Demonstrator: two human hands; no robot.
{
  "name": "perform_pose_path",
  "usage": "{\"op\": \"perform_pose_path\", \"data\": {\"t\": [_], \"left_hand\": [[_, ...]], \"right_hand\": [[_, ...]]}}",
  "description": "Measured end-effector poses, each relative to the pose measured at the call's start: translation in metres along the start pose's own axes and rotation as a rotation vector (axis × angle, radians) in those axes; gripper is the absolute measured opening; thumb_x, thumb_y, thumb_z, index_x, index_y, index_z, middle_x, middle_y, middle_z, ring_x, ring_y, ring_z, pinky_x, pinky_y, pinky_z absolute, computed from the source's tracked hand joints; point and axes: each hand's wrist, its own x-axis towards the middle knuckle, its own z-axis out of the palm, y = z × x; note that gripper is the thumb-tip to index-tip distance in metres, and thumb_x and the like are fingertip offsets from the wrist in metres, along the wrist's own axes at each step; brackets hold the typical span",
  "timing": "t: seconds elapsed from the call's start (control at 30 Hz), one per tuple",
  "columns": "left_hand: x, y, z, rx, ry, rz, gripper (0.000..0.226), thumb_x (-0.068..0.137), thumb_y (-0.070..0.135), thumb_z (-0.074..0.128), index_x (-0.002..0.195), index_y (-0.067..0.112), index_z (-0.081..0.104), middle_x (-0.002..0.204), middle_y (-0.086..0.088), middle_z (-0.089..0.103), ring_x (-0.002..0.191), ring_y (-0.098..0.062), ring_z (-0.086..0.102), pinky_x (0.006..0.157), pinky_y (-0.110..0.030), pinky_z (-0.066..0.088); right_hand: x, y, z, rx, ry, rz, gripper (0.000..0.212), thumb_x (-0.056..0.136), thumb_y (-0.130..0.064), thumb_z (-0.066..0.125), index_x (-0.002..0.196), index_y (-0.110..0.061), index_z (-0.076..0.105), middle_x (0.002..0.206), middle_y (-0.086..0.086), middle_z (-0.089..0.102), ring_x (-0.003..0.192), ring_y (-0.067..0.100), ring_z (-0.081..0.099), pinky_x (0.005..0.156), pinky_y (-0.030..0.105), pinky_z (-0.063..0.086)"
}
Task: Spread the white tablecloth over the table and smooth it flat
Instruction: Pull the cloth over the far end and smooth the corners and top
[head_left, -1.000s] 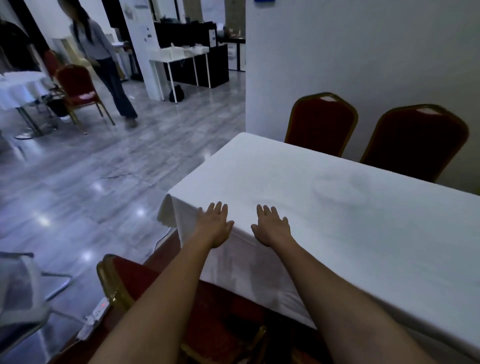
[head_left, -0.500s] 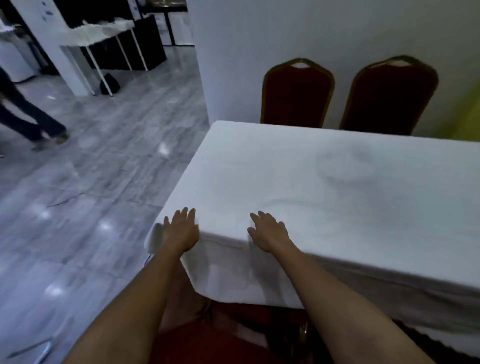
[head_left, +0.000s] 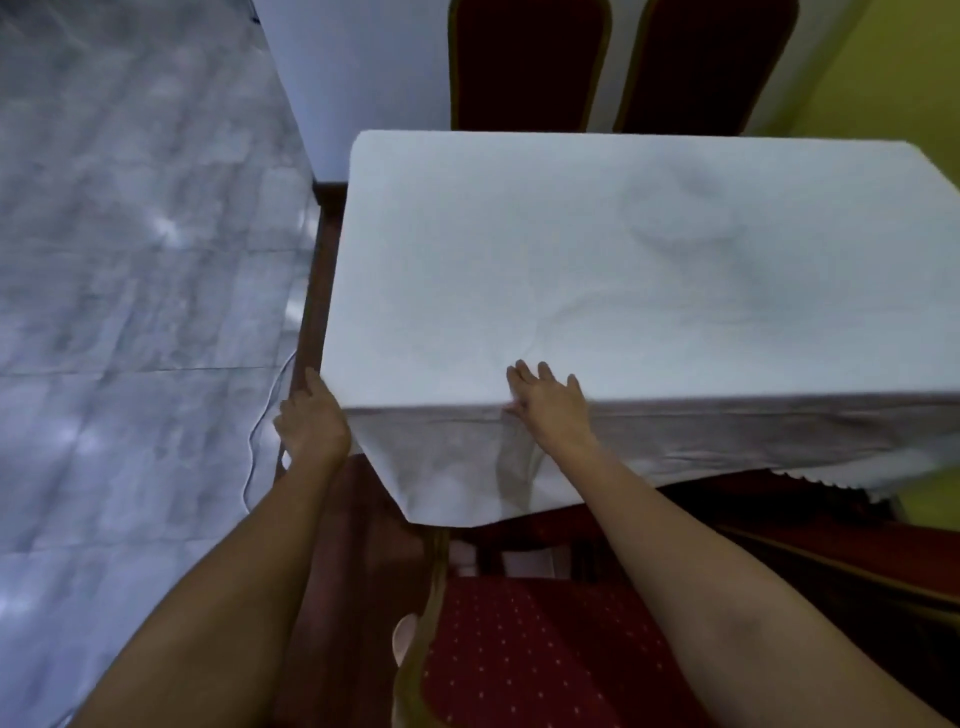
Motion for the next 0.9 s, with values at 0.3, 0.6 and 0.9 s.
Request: {"op": "perform_pose_path", "data": {"t": [0.3, 0.6, 0.9], "left_hand": [[0.007, -0.021, 0.001, -0.038, 0.109, 0.072, 0.027, 0.089, -0.002, 0.042, 0.112, -0.001, 0.057, 0.112, -0.025, 0.062, 0.105, -0.042, 0.06, 0.086, -0.047, 0.047], [0.023, -0.047, -0.01, -0.019, 0.18, 0.152, 0.035, 0.09, -0.005, 0.043, 0.123, 0.001, 0.053, 0.112, -0.026, 0.059, 0.104, -0.042, 0.057, 0.085, -0.046, 0.046], [0.09, -0.105, -0.04, 0.007, 0.218, 0.255, 0.029, 0.089, -0.008, 0.045, 0.115, -0.003, 0.057, 0.104, -0.028, 0.06, 0.096, -0.044, 0.06, 0.082, -0.048, 0.047]], "right_hand": [[-0.01, -0.006, 0.004, -0.263, 0.332, -0.169, 0.029, 0.05, -0.007, 0.086, 0.054, -0.021, 0.062, 0.043, -0.001, 0.054, 0.04, 0.017, 0.059, 0.079, 0.041, 0.056], [-0.005, -0.04, -0.027, -0.179, 0.34, -0.058, 0.029, 0.042, -0.002, 0.084, 0.054, -0.02, 0.065, 0.039, 0.0, 0.058, 0.036, 0.021, 0.055, 0.066, 0.03, 0.056], [0.021, -0.117, -0.044, -0.122, 0.384, 0.04, 0.034, 0.031, -0.008, 0.092, 0.05, -0.022, 0.067, 0.032, 0.001, 0.051, 0.026, 0.023, 0.048, 0.037, 0.014, 0.033]]}}
